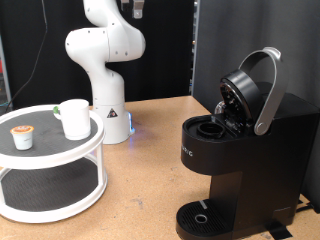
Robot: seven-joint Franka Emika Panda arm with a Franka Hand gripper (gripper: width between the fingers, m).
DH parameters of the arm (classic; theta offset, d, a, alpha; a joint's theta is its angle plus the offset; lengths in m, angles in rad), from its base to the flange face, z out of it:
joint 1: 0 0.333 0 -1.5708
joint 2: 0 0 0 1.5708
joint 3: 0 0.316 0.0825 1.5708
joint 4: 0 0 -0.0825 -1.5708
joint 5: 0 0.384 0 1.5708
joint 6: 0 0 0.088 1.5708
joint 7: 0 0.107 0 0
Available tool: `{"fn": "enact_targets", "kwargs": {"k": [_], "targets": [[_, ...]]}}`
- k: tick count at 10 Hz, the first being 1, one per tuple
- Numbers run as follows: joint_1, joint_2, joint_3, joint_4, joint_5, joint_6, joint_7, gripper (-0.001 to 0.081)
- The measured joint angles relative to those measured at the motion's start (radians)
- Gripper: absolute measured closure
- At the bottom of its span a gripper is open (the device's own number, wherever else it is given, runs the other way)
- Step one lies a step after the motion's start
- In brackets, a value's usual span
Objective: Make a cup of coffee with the keurig machine
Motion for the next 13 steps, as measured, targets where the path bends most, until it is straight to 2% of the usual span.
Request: {"fn": "enact_targets", "kwargs": {"k": [2,6,10,13], "targets": [[-0.001,0.000,-0.014,0.000,0.004,0.001,-0.017,0.0003],[-0.011,-0.004,-0.159,0.021,-0.016,-0.051,-0.201,0.0003],[-0.020,-0.004,-0.180,0.004,-0.050,-0.028,-0.225,0.0003],[-0.053,0.011,-0.245,-0.009,-0.130,0.003,-0.292,0.0003]]}}
